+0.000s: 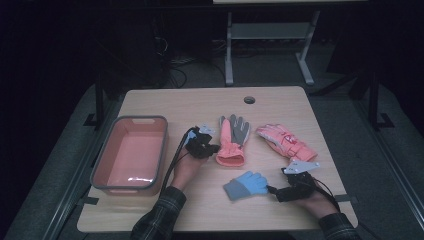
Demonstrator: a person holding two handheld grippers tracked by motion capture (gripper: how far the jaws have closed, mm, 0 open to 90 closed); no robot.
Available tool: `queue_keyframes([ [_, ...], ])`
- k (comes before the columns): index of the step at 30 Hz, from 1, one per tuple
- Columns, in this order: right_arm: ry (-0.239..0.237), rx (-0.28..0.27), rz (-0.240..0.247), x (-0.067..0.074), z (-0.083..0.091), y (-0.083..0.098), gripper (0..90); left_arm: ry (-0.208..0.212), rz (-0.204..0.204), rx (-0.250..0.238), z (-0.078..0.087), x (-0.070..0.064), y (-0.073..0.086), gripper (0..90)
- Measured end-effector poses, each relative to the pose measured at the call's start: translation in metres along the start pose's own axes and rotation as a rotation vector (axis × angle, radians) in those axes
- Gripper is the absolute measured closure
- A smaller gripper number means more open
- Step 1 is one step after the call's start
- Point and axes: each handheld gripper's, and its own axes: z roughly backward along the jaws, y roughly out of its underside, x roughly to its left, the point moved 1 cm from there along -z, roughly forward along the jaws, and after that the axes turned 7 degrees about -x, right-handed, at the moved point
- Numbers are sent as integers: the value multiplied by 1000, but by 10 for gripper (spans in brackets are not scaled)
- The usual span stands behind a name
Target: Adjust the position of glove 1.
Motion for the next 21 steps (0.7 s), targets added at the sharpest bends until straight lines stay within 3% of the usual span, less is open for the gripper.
queue_keyframes([
  [3,-1,0,0,0,0,0,119,-48,27,-7,4,11,-1,894],
  [4,0,1,-4,0,0,0,118,-82,40,-1,6,21,-2,894],
  [7,-1,1,-4,0,0,0,118,-120,56,-2,7,33,-4,894],
  [8,-1,1,-5,0,0,0,118,-120,56,-2,7,33,-4,893],
  [14,-1,1,-5,0,0,0,117,-214,83,22,-1,50,-6,894],
  [18,-1,1,-4,0,0,0,117,-234,93,55,-7,53,-3,894],
  [21,-1,1,-5,1,0,0,117,-224,98,65,-12,54,2,894],
])
